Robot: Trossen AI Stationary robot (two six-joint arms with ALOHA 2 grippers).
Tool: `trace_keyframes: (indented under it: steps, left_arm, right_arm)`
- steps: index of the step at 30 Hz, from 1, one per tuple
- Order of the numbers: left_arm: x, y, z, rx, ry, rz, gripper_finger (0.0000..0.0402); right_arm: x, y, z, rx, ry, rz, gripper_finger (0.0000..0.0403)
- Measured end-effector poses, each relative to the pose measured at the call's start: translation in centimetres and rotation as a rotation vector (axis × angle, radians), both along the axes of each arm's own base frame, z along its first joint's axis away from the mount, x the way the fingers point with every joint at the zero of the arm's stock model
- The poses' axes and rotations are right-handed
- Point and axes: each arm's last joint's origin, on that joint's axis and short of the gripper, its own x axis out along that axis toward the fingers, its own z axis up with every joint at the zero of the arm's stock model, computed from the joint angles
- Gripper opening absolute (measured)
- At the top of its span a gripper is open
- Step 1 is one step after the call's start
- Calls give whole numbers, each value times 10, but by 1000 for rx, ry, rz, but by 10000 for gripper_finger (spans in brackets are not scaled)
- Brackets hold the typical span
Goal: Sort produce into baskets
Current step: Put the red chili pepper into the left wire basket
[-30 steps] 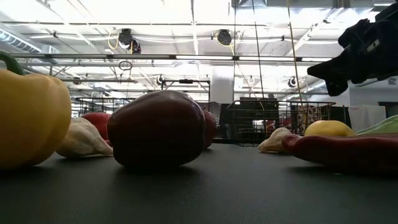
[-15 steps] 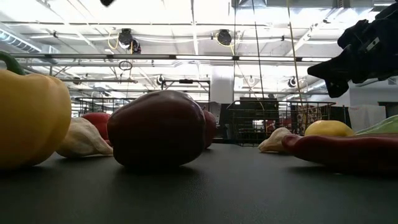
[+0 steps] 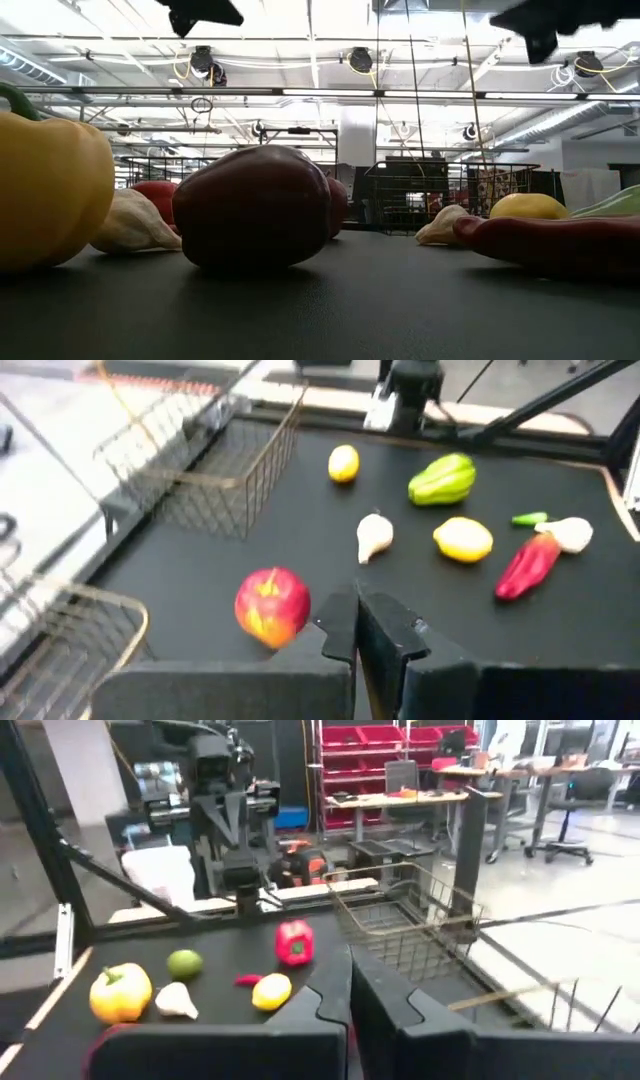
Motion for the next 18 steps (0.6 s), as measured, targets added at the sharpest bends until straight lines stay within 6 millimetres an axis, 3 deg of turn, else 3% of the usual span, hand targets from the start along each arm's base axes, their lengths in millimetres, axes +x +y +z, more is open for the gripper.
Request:
trace_keyframes:
  steps: [3,6,18]
  left_arm:
    - [2,0,4,-1,-41,-2,9]
    - [2,0,4,-34,-53,12,9]
    - [-4,-8,-6,-98,45,18,9]
  right_arm:
    - [12,0,17,-13,48,7,0]
    - [24,-1,19,-11,89,14,0]
    - [70,7,-27,186,453,16,69]
